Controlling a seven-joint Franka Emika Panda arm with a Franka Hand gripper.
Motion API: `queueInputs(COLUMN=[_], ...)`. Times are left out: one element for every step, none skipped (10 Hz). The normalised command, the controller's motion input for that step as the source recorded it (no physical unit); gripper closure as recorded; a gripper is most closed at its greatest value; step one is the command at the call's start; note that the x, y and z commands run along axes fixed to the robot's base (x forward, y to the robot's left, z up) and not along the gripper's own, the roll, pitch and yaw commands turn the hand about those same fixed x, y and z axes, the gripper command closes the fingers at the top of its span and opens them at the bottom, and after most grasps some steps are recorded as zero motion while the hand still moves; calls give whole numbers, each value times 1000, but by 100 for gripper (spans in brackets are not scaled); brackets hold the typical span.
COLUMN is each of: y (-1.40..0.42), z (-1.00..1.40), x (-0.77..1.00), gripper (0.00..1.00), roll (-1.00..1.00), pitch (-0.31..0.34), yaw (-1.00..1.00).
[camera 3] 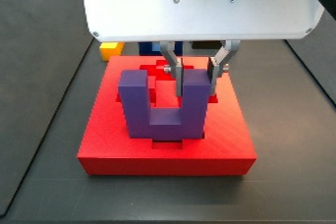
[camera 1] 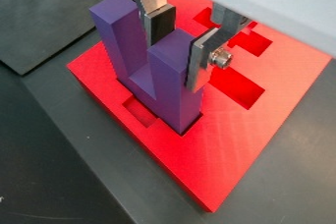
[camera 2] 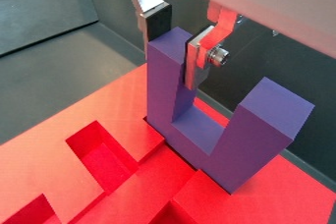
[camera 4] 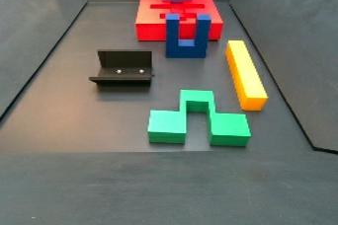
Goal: Pick up the purple object. Move up. Place the purple object on the fixture. Regrasp the purple object. Move to above the board. Insert the purple object.
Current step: Insert the purple object.
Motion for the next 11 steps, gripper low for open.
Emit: queueInputs(y=[-260,-251,-243,-223,-191,-103,0,186,240,160,6], z=[-589,-637,-526,-514,-509,-517,-631,-737,-800,-326,-200], x=[51,194,309,354,371,457,751,803,660,174,51], gripper=[100,100,100,100,100,100,100,100,100,100,100], roll=[219,266,304,306,287,239,74,-31,-137,-259,-163], pitch=[0,0,70,99,113,109,144,119,51,120,147], yaw=[189,183,151,151,146,100,6,0,-91,-143,0])
